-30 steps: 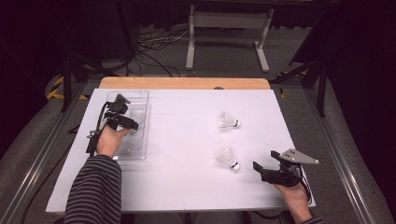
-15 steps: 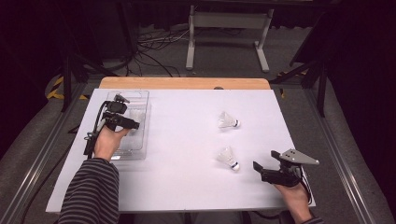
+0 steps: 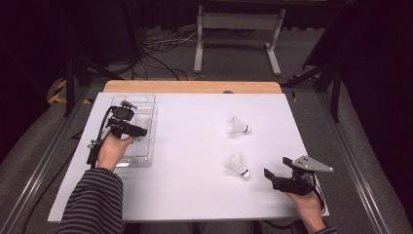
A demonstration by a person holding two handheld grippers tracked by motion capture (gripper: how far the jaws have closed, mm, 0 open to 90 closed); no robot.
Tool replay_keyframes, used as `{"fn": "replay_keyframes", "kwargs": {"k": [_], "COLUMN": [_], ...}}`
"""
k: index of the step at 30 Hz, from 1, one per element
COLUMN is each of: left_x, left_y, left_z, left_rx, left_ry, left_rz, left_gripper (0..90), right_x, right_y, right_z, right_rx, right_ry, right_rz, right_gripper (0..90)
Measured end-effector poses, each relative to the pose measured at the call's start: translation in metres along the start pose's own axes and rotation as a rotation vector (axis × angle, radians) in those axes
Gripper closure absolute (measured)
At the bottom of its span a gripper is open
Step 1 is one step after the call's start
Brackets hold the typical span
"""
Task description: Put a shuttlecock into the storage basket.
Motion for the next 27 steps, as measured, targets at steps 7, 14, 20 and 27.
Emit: {"fn": "replay_keyframes", "kwargs": {"k": [7, 14, 20, 27], "left_x": [0.000, 0.002, 0.006, 0.010], "left_y": [0.006, 0.013, 0.017, 0.020], "left_z": [-0.003, -0.004, -0.003, -0.003], "left_rx": [0.020, 0.028, 0.036, 0.050], "left_ry": [-0.003, -0.012, -0.005, 0.001], "left_rz": [-0.024, -0.046, -0.063, -0.079], "left_gripper": [34.5, 34.3, 34.1, 33.7], "right_x": [0.000, 0.000, 0.000, 0.000], "right_y": [0.000, 0.000, 0.000, 0.000], "right_z": [0.000, 0.000, 0.000, 0.000], "right_rx": [0.000, -0.002, -0.002, -0.002], "right_ry": [-0.002, -0.003, -0.005, -0.004], "right_rz": [0.000, 0.000, 0.000, 0.001], "right_gripper": [12.4, 12.4, 12.3, 12.3]}}
Point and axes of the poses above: each handheld gripper's, and its own axes: y roughly backward along the jaws, x roughly out of its underside, z roughly to its left, the point moved 8 cm from there along -y, roughly forward along the jaws, and after that the axes turned 1 degree about -z, right-handed, at the moved point
